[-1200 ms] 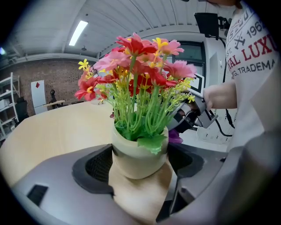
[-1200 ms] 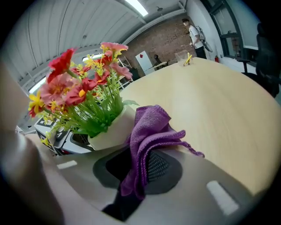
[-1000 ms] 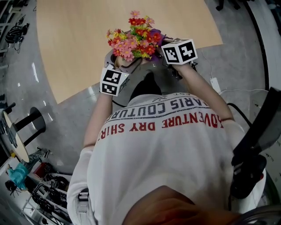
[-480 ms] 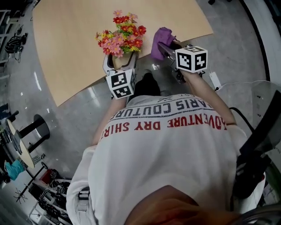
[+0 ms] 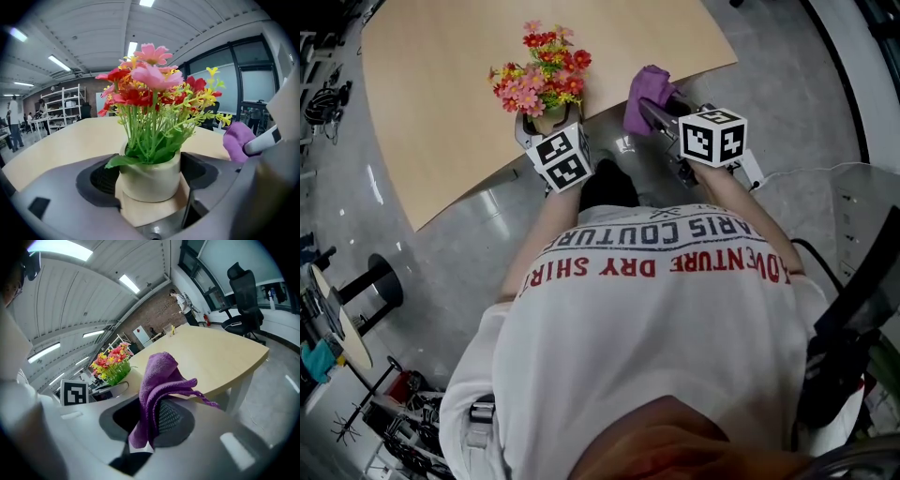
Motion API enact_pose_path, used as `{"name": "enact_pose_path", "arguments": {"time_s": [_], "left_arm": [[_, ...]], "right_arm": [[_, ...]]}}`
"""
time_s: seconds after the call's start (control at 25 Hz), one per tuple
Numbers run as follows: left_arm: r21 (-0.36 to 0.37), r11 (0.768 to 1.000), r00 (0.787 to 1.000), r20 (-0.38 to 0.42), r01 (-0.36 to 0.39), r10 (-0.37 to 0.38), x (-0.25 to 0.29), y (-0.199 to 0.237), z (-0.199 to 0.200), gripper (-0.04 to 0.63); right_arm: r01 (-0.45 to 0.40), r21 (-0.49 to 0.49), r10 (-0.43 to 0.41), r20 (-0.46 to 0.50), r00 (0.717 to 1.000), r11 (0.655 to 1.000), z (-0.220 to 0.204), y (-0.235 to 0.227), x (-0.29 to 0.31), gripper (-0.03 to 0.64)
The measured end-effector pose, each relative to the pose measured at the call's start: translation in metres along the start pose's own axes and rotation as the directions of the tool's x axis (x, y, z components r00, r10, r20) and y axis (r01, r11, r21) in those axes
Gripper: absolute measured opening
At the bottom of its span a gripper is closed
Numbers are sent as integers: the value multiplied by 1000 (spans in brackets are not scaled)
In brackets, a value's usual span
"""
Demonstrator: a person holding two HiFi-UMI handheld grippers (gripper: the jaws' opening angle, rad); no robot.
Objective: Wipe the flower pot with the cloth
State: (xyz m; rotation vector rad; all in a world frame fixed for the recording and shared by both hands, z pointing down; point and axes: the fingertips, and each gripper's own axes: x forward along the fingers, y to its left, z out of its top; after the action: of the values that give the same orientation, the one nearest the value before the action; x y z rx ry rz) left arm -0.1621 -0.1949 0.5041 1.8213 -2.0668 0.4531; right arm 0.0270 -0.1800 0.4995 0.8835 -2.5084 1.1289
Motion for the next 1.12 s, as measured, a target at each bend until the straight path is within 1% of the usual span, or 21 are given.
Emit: {"name": "enact_pose_path", "arguments": {"time_s": [0.12, 0.2, 0.32, 0.44, 0.52, 0.6, 0.72, 0.84, 1.0, 1.12], "left_arm": [[17, 1000, 1000, 13, 25, -25, 2, 3, -1, 414], [33, 998, 998, 21, 57, -58, 3, 5, -3, 413], [71, 989, 991, 30, 132, -134, -2, 3, -3, 413], [112, 969, 973, 42, 222, -228, -8, 9, 5, 413], [141, 948, 954, 53, 285, -295, -6, 21, 15, 413], [171, 924, 933, 54, 342, -355, -2, 24, 18, 413], [210, 886, 903, 30, 413, -428, -2, 8, 1, 413], [249, 836, 864, -5, 489, -504, -1, 0, -16, 413], [286, 775, 815, -40, 563, -578, -3, 0, -20, 413], [302, 741, 787, -57, 600, -614, -11, -2, -15, 413]], "right_arm": [[-14, -8, 14, 3, 1000, 1000, -1, 2, 2, 46], [-28, -11, 28, 3, 1000, 1000, -1, 3, 5, 47], [-75, 0, 75, 13, 997, 997, 5, 8, 6, 46], [-133, -9, 133, 19, 991, 991, 18, 25, 13, 46], [-156, -27, 157, 20, 987, 987, 33, 38, 28, 46], [-182, -51, 183, 19, 983, 982, 42, 41, 39, 46], [-218, -83, 221, 18, 975, 972, 33, 29, 40, 47], [-243, -103, 245, 16, 969, 965, 28, 25, 47, 46], [-281, -127, 283, -2, 959, 951, 37, 33, 61, 46], [-301, -140, 302, -21, 953, 943, 45, 44, 64, 47]]}}
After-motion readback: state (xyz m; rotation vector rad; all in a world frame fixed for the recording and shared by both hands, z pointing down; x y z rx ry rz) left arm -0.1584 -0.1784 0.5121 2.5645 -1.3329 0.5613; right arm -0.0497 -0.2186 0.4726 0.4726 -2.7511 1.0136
